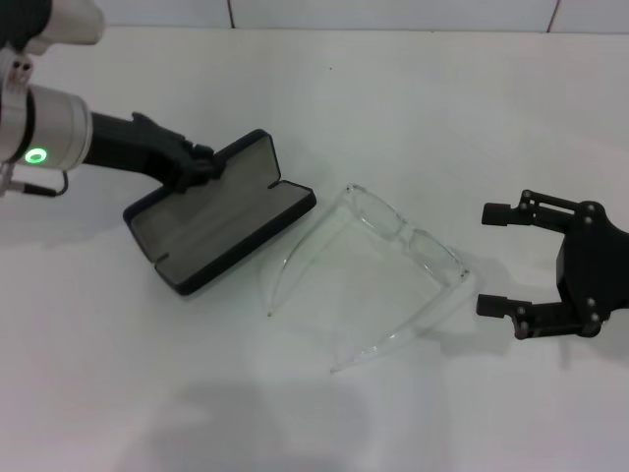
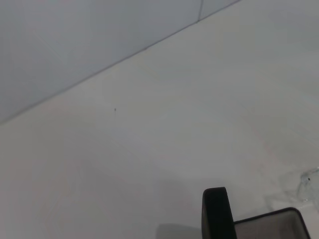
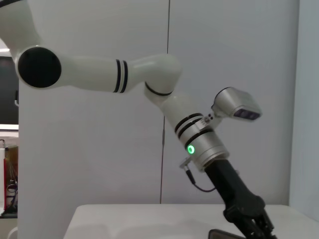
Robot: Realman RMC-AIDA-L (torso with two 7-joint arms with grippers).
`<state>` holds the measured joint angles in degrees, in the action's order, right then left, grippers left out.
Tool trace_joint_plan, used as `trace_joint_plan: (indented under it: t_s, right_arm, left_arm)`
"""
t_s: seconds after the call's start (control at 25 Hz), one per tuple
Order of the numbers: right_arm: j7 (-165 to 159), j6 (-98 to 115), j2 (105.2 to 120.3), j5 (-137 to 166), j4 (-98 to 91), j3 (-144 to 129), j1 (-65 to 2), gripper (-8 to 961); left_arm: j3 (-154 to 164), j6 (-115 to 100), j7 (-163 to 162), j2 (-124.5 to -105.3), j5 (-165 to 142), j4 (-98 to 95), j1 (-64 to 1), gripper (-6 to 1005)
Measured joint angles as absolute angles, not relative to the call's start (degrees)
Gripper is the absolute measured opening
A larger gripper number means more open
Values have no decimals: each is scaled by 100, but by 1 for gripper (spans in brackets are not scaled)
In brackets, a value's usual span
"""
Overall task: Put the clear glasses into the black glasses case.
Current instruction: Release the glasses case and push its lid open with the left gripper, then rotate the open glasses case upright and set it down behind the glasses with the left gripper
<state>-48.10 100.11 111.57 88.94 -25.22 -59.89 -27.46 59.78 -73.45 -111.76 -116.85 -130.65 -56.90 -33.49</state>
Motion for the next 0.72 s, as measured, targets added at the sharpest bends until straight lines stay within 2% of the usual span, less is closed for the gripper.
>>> trace_joint_plan:
  t_s: [0.08,0.36,0.72]
  right_arm:
    - [-4742,10024,11181,8892,-2522,-5979,-2698,884]
    - [-4621,10071,11250,8892,-2516,-5968,-2627,883]
    - [-4550,10077,11385,8895,-2525,-5985,-2494,883]
  left_arm:
    - [5983,-7305,-10933,-11728,-13117,-5758,-3467,195]
    - [6113,-6906,-9845,-11923,-13118,-5929,-3790,210]
    - [7533,-5843,-8963,-11966,-13009,-5512,-4252,229]
